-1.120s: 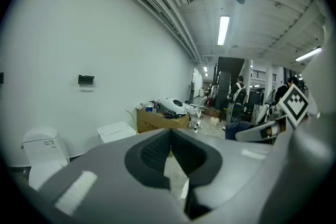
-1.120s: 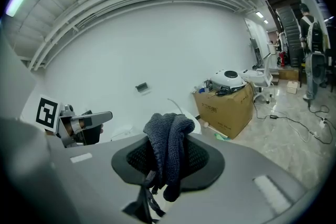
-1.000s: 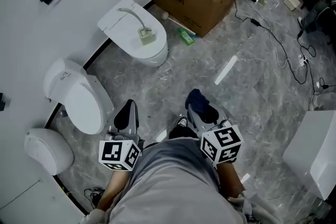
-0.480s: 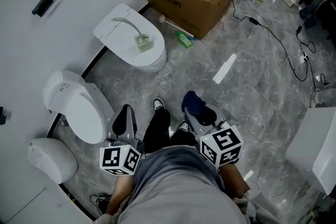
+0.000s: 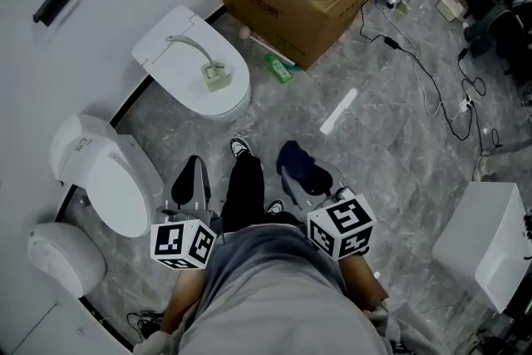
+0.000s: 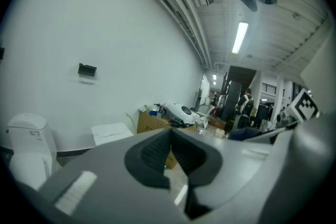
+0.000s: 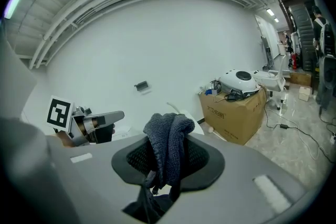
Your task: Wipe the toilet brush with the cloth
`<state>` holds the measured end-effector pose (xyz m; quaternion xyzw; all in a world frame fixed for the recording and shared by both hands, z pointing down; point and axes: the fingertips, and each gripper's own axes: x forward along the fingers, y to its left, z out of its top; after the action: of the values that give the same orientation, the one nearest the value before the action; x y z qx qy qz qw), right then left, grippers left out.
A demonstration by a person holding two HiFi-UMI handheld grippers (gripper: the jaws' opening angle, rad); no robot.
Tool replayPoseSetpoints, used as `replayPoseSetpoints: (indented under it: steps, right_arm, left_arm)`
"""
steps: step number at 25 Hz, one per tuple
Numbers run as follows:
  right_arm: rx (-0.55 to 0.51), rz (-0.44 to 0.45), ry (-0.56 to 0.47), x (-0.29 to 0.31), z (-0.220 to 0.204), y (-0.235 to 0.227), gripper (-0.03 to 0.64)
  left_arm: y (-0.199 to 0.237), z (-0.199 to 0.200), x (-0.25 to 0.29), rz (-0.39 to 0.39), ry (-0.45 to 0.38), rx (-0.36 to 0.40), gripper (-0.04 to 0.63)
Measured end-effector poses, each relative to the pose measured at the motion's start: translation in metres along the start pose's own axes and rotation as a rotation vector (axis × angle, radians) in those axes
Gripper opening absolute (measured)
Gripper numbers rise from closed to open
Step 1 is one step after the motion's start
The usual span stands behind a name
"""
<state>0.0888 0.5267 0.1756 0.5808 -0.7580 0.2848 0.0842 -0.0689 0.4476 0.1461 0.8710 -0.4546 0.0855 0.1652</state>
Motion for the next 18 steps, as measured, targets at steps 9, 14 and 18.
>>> replayPoseSetpoints:
  steps: [9,14,18]
  right_arm:
    - [-0.025,0.028,0.051,0.087,0.058,-0.018,0.098]
    - [-0.034,0.034,0.073,0.137,0.091,-0.027,0.098]
    - [-0.036,0.030,0.079,0.179,0.120,-0.036,0.098]
  left_arm:
    - [0.058,0.037,0.085,0.018,-0.014,-0.060,0.000]
    - [0.095,0.058,0.132,0.025,-0.010,-0.086,0.000]
    - [0.126,0.073,0.170,0.033,-0.008,-0.107,0.000]
